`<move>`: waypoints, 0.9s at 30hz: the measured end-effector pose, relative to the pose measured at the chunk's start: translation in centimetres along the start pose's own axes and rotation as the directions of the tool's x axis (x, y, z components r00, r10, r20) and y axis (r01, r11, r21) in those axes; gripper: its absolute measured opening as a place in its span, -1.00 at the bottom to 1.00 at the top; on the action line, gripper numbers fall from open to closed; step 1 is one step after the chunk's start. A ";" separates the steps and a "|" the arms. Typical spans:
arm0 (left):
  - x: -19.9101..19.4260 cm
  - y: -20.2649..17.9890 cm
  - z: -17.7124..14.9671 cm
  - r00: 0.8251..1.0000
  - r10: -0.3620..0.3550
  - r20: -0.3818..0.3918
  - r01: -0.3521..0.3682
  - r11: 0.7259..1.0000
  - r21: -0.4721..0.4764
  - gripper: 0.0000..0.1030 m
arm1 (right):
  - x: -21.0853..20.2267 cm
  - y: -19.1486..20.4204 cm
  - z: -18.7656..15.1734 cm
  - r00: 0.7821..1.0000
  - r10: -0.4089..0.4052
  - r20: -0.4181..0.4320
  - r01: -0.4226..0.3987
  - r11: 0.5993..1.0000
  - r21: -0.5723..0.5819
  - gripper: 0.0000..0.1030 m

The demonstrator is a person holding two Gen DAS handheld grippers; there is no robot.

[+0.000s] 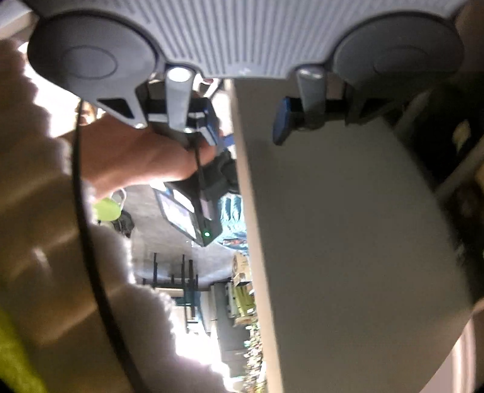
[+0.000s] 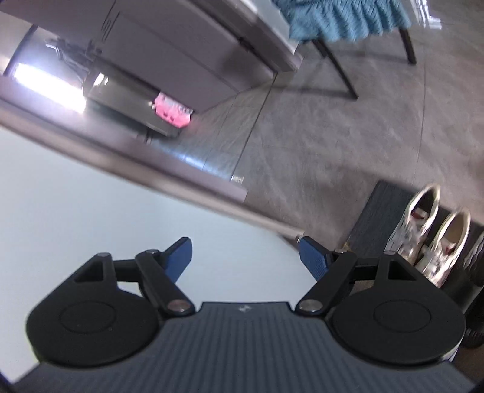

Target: Organize scattered shoes

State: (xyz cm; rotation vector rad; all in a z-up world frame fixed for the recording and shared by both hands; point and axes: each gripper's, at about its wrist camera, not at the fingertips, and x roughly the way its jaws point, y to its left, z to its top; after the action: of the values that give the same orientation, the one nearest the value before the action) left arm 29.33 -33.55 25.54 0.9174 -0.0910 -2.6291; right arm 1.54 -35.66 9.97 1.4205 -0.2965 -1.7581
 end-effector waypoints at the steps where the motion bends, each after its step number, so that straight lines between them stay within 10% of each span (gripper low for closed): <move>1: 0.7 -0.1 0.5 1.000 -0.006 0.004 0.006 1.000 0.012 -0.20 | -0.2 -0.7 0.5 1.000 -0.006 0.008 0.006 1.000 0.000 0.56; 7: 3.3 -0.7 2.8 1.000 -0.028 -0.001 0.028 0.996 0.083 -0.19 | -3.0 -7.3 3.7 0.995 -0.046 0.088 0.032 0.988 0.150 0.59; 9: 3.5 -0.5 3.4 0.999 -0.030 -0.029 0.033 0.996 0.086 0.21 | -4.1 -9.3 4.5 0.991 -0.063 0.114 0.045 0.987 0.156 0.60; 11: 3.9 -0.3 3.5 0.997 -0.046 -0.068 0.051 0.996 0.077 -0.06 | -5.0 -11.4 5.2 0.990 -0.072 0.123 0.049 0.982 0.184 0.59; 20: 7.8 -0.5 4.9 0.981 -0.101 -0.166 0.122 0.985 0.119 0.13 | -8.1 -17.4 5.7 0.982 -0.105 0.156 0.064 0.968 0.244 0.59; 27: 10.4 -2.5 0.0 0.962 -0.096 -0.256 0.135 0.981 0.139 0.22 | -0.7 -25.0 3.1 0.981 -0.191 0.009 0.179 0.932 0.315 0.58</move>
State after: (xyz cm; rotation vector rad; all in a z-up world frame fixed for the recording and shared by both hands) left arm 21.04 -34.88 18.93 1.3354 -0.1856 -2.6155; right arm -12.50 -20.49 -4.50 1.6851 -0.4953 -1.9590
